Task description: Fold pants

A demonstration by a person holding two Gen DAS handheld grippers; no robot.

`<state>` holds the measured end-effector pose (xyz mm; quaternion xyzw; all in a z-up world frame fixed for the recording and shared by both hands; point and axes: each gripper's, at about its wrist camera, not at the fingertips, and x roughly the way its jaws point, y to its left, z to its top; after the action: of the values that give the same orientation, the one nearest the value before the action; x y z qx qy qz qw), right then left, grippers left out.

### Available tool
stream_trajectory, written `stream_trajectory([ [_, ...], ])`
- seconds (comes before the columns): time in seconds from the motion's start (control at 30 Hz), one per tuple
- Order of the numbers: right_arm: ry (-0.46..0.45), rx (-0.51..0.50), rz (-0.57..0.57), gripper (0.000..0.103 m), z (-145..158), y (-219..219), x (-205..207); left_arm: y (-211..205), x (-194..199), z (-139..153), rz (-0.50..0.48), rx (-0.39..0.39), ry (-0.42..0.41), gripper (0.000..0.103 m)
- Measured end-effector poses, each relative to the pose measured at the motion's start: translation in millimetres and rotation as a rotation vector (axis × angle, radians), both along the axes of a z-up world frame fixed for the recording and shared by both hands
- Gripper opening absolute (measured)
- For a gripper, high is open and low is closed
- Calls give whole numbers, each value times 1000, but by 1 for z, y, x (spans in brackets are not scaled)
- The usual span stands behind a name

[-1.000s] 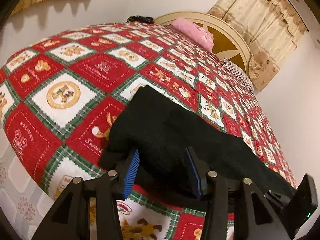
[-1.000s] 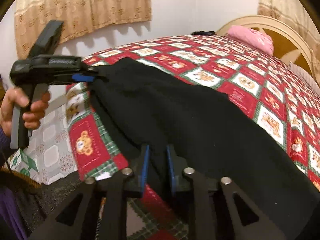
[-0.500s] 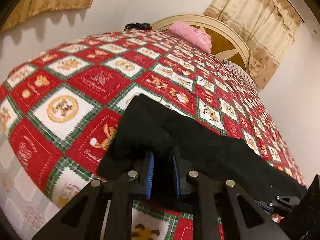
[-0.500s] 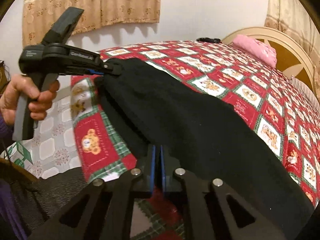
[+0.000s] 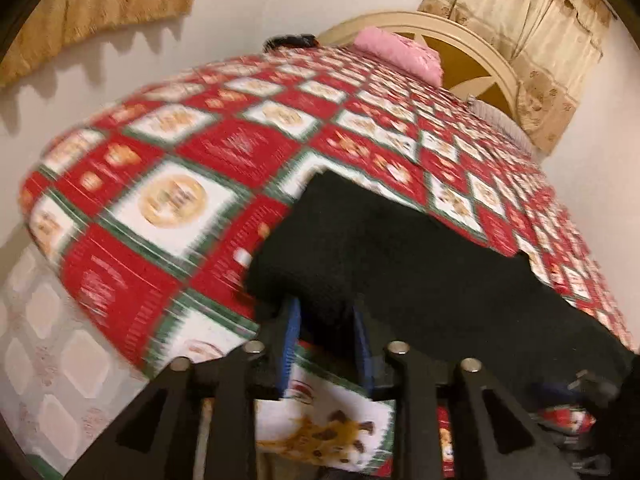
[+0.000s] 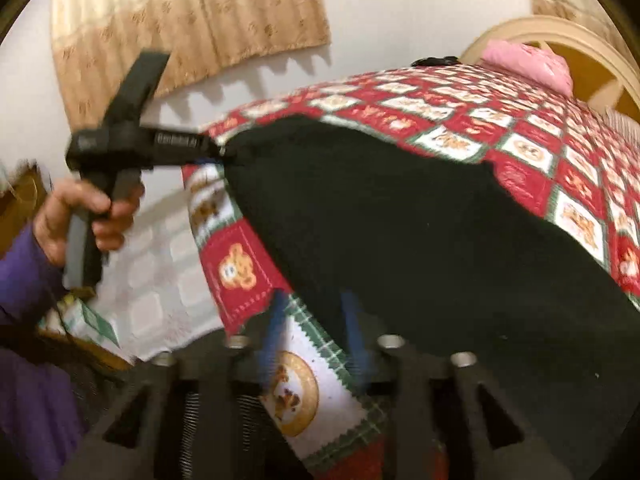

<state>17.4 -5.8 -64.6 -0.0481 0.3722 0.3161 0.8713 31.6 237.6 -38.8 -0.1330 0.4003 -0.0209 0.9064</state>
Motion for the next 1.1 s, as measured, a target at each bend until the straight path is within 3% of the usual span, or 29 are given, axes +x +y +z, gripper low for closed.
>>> stream_trajectory([
  [0.03,-33,24,-20,64,9,-7,-2,0,-3,6,17,34,-25,44],
  [0.1,-99,74,-65,64,28,-24,-3,-1,-8,19,69,125,-87,46],
  [0.17,-133,86,-116,50,43,-37,3,-6,-9,30,128,237,-130,46],
  [0.2,-139,65,-158,34,48,-43,12,-10,-7,36,157,295,-153,46],
  [0.23,-136,58,-182,33,50,-48,19,-11,-6,38,166,311,-167,46],
  [0.43,-24,114,-294,34,36,-73,82,-48,13,44,-2,263,-249,46],
  [0.53,20,72,-300,39,21,-66,108,-74,33,25,-66,244,-209,46],
  [0.63,94,25,-292,43,2,-57,116,-87,41,4,-87,212,-144,46],
  [0.73,123,60,-246,43,-1,-60,107,-89,44,-21,-83,213,-61,46],
  [0.8,138,95,-223,43,1,-64,109,-87,39,-26,-79,206,-107,46],
  [0.93,195,183,-228,43,-4,-66,132,-97,40,-26,-75,267,-111,49],
  [0.97,202,188,-227,42,-5,-63,138,-98,41,-27,-71,277,-112,50],
  [1.03,182,139,-239,23,-8,-51,147,-100,41,-28,-72,291,-116,50],
  [1.1,182,78,-300,12,-12,-48,152,-100,39,-30,-74,299,-122,50],
])
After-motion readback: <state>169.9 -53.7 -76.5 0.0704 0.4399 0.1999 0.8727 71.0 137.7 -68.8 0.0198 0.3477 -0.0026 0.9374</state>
